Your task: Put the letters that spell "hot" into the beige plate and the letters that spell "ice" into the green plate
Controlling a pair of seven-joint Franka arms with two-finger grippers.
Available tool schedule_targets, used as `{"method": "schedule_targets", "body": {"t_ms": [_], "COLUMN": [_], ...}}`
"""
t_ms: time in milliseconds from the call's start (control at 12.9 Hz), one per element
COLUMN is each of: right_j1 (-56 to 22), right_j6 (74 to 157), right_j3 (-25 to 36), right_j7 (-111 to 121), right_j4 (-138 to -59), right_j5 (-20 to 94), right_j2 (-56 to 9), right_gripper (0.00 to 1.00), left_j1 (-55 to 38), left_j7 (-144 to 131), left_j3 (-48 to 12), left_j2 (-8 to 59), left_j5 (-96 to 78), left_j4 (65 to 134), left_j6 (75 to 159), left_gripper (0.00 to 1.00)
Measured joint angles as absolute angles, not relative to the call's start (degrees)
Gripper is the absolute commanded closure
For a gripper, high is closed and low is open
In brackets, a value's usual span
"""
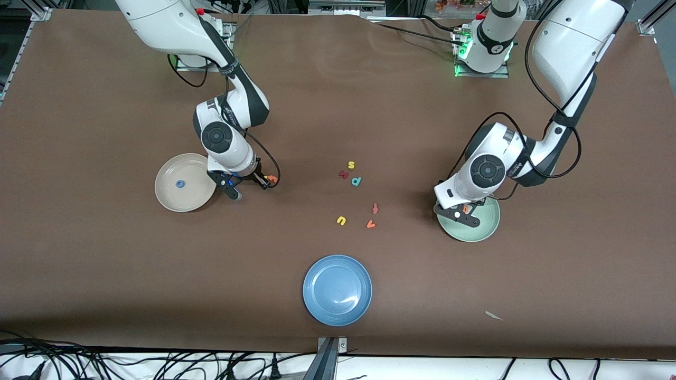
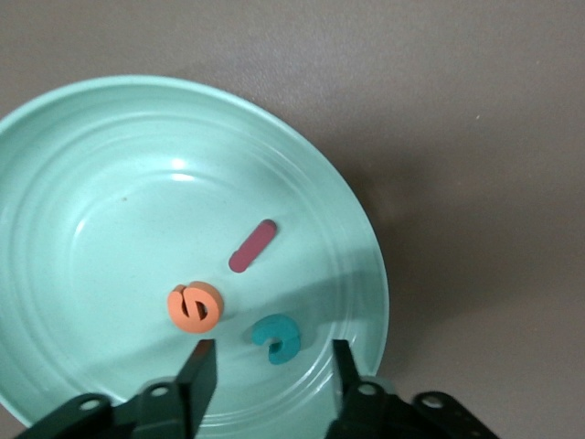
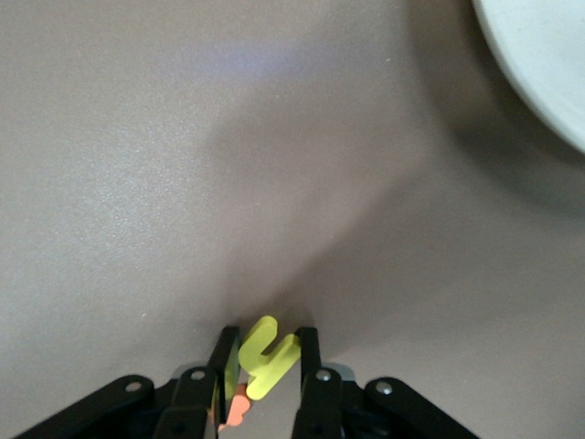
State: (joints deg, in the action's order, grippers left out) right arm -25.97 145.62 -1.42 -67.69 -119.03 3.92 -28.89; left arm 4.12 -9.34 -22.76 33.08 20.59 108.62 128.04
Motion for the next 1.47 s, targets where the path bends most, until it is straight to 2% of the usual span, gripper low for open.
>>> {"method": "schedule_targets", "body": {"t_ms": [155,309,541,851,1005,1082,1160,1237,1314,1469], "right_j1": [-25.96,-25.92,-25.73,-25.07,-24.75,-24.46,-24.09,-23.80,-23.67,-23.66], "right_j6": [141.13,131.46,118.77,114.77,114.86,114.96,115.43,116.42,117.36,117.99], "right_j3": [-0.63,1.28,7.33,15.23,16.59,16.95,17.06,17.08,17.07,17.07], "right_j7": [-66.73,-63.40,-50.45,-29.54,-22.83,-20.14,-18.09,-16.80,-16.35,-16.05], "right_j4": [-116.81,-111.28,-104.89,-106.46,-109.47,-110.96,-112.30,-113.39,-114.09,-114.22], "right_j5": [3.87,3.85,3.88,3.94,4.10,4.67,5.56,6.27,6.49,6.52], "right_j2": [-28.81,-28.55,-27.38,-26.82,-27.16,-27.38,-27.49,-27.52,-27.54,-27.39], "right_gripper": [0.83,0.82,0.83,0.82,0.82,0.77,0.59,0.27,0.01,0.00], "left_j1": [4.15,4.24,4.29,4.37,4.37,4.14,3.16,1.15,-0.94,-2.88], "left_j7": [-9.45,-9.97,-10.02,-9.96,-9.73,-9.62,-8.85,-6.76,-3.77,1.02], "left_j3": [-22.98,-23.28,-23.42,-23.48,-23.42,-22.92,-20.96,-17.19,-12.98,-6.65], "left_j2": [32.45,30.04,24.84,20.94,19.92,19.08,17.83,16.22,14.37,9.63], "left_j5": [20.59,19.70,17.36,16.99,15.70,14.14,11.99,9.26,6.32,2.58], "left_j4": [107.47,106.10,101.38,87.46,82.70,81.70,81.47,81.50,81.70,84.06], "left_j6": [127.96,126.10,116.01,100.77,98.43,98.07,97.95,97.58,96.82,95.89], "left_gripper": [0.00,0.00,0.00,0.00,0.00,0.00,0.00,0.00,0.00,0.00]}}
